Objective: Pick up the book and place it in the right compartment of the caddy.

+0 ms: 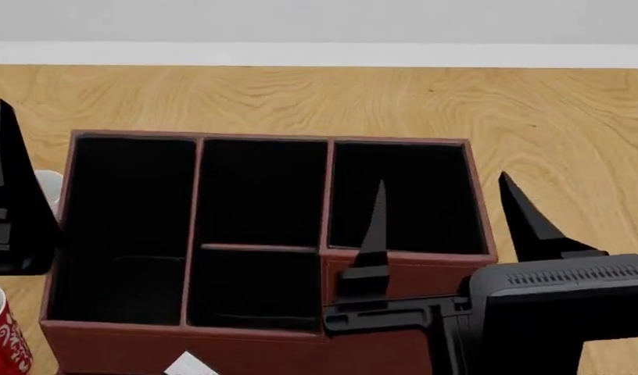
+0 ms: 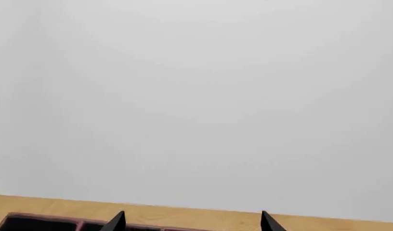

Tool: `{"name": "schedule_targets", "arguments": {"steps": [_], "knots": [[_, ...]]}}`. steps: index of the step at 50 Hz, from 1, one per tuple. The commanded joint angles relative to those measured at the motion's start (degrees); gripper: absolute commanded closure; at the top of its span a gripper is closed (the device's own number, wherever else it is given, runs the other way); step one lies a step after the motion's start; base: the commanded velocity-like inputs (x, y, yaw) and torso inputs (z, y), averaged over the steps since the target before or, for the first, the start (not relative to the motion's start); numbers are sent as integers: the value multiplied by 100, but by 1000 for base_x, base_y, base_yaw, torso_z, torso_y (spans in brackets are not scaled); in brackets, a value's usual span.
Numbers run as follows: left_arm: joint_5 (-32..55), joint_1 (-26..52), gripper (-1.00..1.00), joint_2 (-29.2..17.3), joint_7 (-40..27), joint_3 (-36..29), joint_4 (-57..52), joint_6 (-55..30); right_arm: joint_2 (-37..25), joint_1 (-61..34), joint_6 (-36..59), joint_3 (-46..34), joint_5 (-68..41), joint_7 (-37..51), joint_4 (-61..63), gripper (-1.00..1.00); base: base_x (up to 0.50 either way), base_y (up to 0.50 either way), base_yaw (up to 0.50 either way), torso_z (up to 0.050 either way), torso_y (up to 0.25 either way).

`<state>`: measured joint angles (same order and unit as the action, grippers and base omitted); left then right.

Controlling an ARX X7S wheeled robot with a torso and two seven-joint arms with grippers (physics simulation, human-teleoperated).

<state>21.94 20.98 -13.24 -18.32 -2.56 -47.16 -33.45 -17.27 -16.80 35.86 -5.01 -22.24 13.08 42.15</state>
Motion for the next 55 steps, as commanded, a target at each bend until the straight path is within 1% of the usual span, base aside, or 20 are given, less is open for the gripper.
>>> {"name": "schedule_targets", "arguments": {"steps": [1, 3, 6, 7, 13, 15, 18, 22, 24, 29, 33, 38, 40, 43, 44, 50, 55], "knots": [[54, 55, -100, -74, -90, 59, -116, -77, -298, -403, 705, 154, -845, -385, 295, -100, 0, 0, 0, 0, 0], [72, 68, -100, -85, -107, 77, -143, -95, -418, -475, 837, 81, -909, -471, 353, -100, 0, 0, 0, 0, 0], [80, 71, -100, -101, -123, 83, -171, -94, -523, -594, 1157, 134, -1302, -638, 355, -100, 0, 0, 0, 0, 0], [83, 70, -100, -104, -127, 88, -171, -90, -640, -648, 1286, 2, -1339, -742, 376, -100, 0, 0, 0, 0, 0], [114, 116, -100, -146, -163, 106, -214, -139, -764, -935, 1834, -82, -1875, -954, 333, -100, 0, 0, 0, 0, 0], [119, 131, -100, -159, -183, 116, -234, -156, -768, -1090, 2255, 54, -2396, -985, 319, -100, 0, 0, 0, 0, 0], [111, 128, -100, -173, -202, 95, -232, -141, -870, -1180, 2552, 149, -2796, -1046, 379, -100, 0, 0, 0, 0, 0], [127, 136, -100, -195, -248, 96, -275, -164, -1031, -1303, 3057, 365, -3600, -1101, 475, -100, 0, 0, 0, 0, 0], [131, 148, -100, -208, -262, 91, -278, -165, -1017, -1388, 3264, 479, -3976, -998, 460, -100, 0, 0, 0, 0, 0], [133, 154, -100, -227, -276, 70, -244, -126, -1164, -1496, 3439, 349, -4187, -1129, 493, -100, 0, 0, 0, 0, 0], [140, 126, -100, -242, -280, 72, -206, -74, -1149, -1582, 3648, 430, -4648, -1008, 420, -100, 0, 0, 0, 0, 0], [157, 100, -100, -265, -307, 81, -209, -51, -1171, -1605, 3758, 289, -4801, -1039, 419, -100, 0, 0, 0, 0, 0], [152, 85, -100, -271, -315, 81, -195, -24, -1127, -1635, 3902, 301, -5072, -872, 315, -100, 0, 0, 0, 0, 0], [155, 69, -100, -278, -320, 69, -176, 6, -1108, -1717, 3937, 131, -5060, -900, 280, -100, 0, 0, 0, 0, 0], [157, 66, -100, -281, -322, 68, -170, 15, -1062, -1734, 4019, 176, -5293, -756, 171, -100, 0, 0, 0, 0, 0], [176, 66, -100, -303, -347, 65, -157, 41, -1093, -1698, 4072, 30, -5325, -760, 157, -100, 0, 0, 0, 0, 0], [181, 56, -100, -306, -358, 43, -112, 87, -1141, -1597, 4071, -186, -5092, -847, 105, -100, 0, 0, 0, 0, 0]]}}
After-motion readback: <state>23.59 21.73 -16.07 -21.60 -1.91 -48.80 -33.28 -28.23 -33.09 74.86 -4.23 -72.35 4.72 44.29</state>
